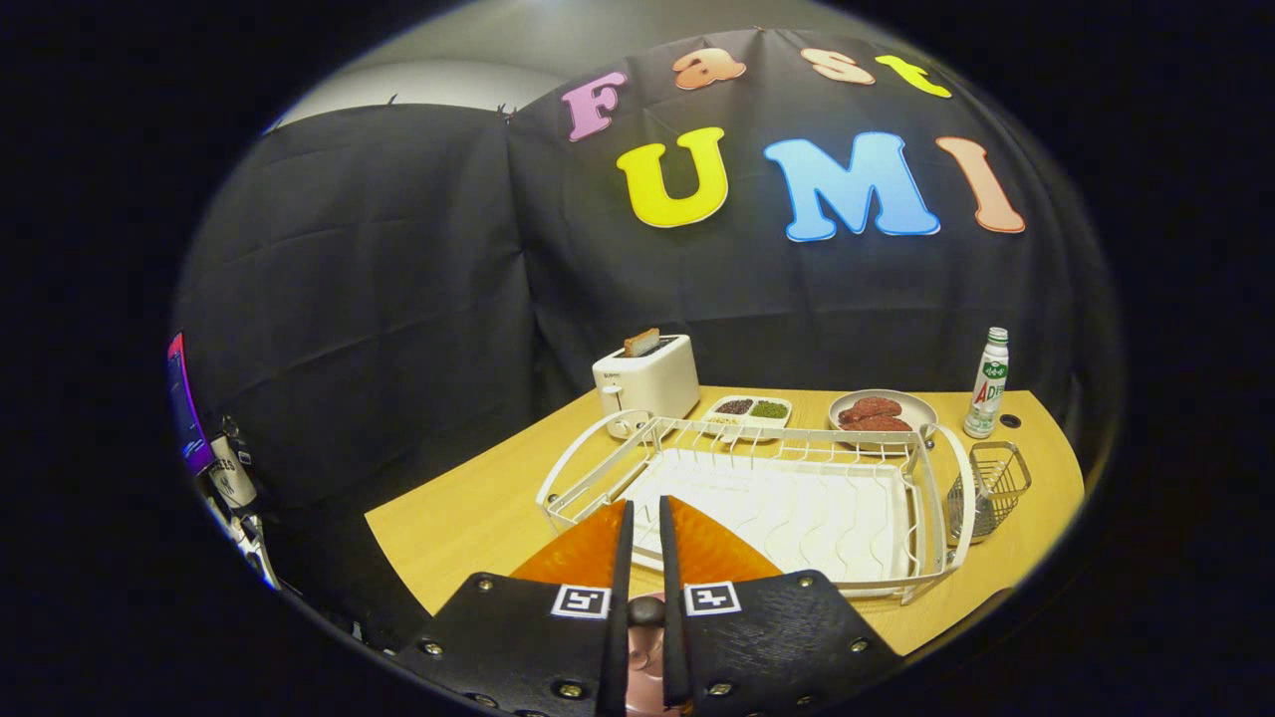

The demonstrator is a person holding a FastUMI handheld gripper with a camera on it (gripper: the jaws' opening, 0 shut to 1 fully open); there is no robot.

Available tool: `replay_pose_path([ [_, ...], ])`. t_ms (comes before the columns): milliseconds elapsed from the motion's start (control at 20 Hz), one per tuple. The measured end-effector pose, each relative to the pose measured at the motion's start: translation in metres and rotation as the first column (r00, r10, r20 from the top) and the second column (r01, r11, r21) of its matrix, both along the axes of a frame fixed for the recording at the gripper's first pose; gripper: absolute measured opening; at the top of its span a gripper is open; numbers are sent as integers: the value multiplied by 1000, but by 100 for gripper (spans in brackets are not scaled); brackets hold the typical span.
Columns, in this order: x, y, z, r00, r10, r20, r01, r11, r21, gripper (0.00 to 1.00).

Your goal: Take the plate from the dish rack, then take the spoon from the basket and place it into the plate.

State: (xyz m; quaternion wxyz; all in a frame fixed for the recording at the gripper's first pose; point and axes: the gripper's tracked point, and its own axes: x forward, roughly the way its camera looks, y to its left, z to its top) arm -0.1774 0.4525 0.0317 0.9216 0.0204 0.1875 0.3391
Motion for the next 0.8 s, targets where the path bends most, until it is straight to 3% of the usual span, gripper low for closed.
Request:
replay_pose_path([
  [800, -2, 4, -17, 1000, -23, -3, 23, 1000, -15, 17],
])
